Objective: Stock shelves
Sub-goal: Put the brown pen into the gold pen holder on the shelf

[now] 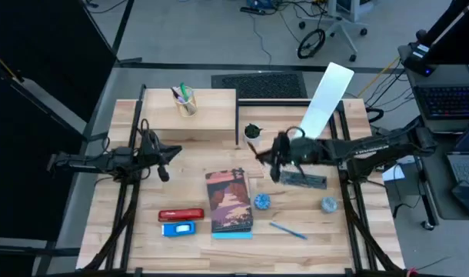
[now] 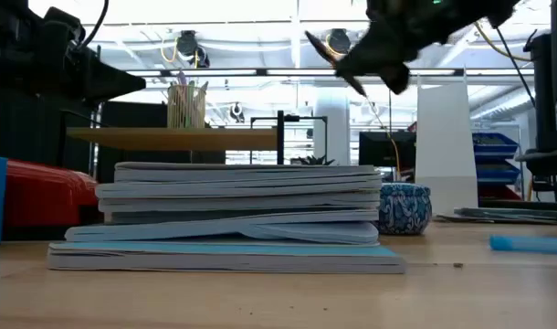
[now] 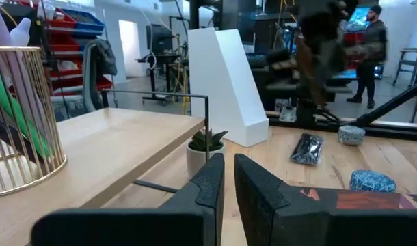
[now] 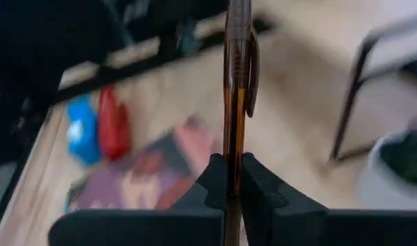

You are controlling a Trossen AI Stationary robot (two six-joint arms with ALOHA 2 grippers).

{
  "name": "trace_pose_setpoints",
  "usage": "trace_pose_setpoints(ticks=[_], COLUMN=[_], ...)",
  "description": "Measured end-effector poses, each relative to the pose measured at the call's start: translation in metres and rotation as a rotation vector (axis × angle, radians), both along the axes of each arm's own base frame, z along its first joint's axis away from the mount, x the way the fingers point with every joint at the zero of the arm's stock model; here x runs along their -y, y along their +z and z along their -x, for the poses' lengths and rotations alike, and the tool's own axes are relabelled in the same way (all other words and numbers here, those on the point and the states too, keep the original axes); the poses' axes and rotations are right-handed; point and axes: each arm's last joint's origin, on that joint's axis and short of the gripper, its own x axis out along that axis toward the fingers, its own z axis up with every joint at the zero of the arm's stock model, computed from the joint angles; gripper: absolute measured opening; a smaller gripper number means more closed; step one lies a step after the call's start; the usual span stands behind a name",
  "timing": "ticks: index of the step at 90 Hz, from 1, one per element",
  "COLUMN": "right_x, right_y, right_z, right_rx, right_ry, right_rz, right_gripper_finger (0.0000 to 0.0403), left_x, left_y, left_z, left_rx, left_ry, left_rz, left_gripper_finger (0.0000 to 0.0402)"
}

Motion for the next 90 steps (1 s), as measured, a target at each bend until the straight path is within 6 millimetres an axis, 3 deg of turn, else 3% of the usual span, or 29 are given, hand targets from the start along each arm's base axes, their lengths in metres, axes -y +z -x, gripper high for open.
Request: trace_pose_setpoints(ticks=[11,27,65,90], right_x=[0.023,0.051,0.118,0.156], right_y=[0.009,0.026,0.066,0.069], right_z=[-0.011,-0.040,-0.152,-0.207], right_rx=[0.100,0.112,0.194,0.318], right_ry=[-0.073,-0.137,-0.159,-0.173], right_rz=[0.039,0.110,0.268,0.271], right_gripper_finger=[0.0000,0.0000,0.0001,0.0003], left_x=[0.000,0.000,0.000,0.000], left_y=[0.000,0.000,-0.001,-0.001], left_z=[0.000,0.000,0.000,0.000], left_rx=[-0.003,-0.003,-0.007,-0.007], left_ry=[0.002,0.003,0.004,0.004], left_rz=[0.000,0.000,-0.001,-0.001], left_gripper_finger=[0.0022,0.0022,0.0022,0.0022])
